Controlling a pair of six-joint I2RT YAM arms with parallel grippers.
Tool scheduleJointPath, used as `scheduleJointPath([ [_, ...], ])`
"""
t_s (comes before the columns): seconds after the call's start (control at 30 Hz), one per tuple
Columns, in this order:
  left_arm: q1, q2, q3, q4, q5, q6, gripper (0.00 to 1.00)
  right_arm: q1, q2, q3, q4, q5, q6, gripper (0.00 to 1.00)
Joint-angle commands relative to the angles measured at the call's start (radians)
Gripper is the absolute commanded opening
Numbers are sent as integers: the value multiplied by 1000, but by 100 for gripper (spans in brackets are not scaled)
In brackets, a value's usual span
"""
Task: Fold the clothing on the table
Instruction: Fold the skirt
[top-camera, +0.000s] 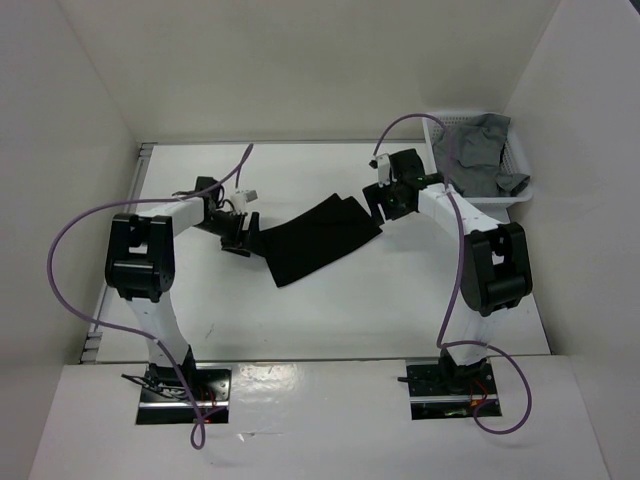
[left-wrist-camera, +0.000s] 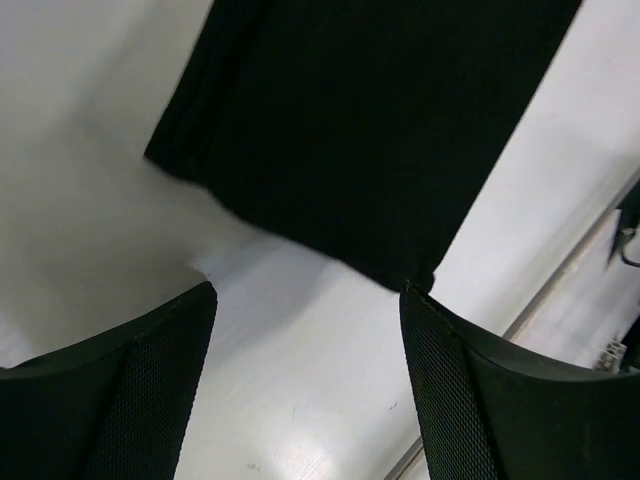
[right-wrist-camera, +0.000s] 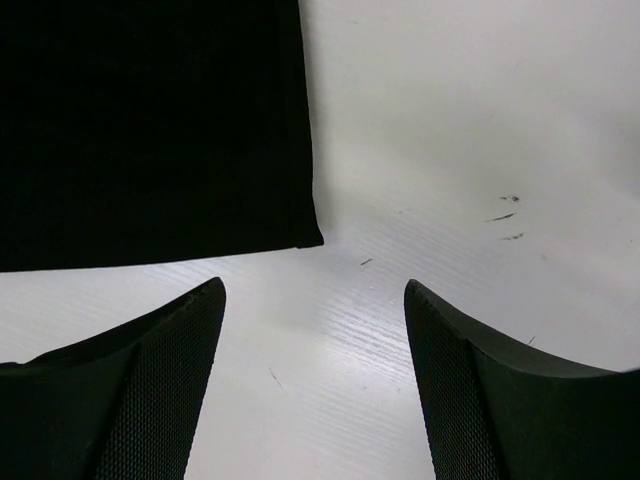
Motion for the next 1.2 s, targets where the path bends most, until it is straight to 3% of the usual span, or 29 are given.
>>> scheduleJointPath([
  [0.0, -6, 62, 32, 15, 106, -7, 81, -6, -25, -18, 11, 0, 5, 77],
  [0.27, -6, 173, 57, 48, 145, -42, 80, -6, -6, -18, 2, 9, 5, 77],
  [0.43, 3, 196, 94, 85, 90, -73, 75, -6, 14, -18, 2, 9, 5, 77],
  [0.6, 3, 236, 182, 98, 17, -91, 63, -6, 14, -18, 12, 19, 5, 77],
  [0.7, 3, 254, 239, 98, -4, -91, 50, -26, 23, -29, 23, 8, 5, 77],
  [0.73, 3, 263, 252, 98, -18, -91, 39, -35, 23, -29, 23, -27, 16, 77],
  [0.87, -8, 274, 281, 87, -62, -79, 16, -112, 58, -18, 23, -185, 26, 77],
  [1.17, -77, 254, 281, 87, -104, -45, 12, -178, 170, -9, 23, -380, 17, 76],
])
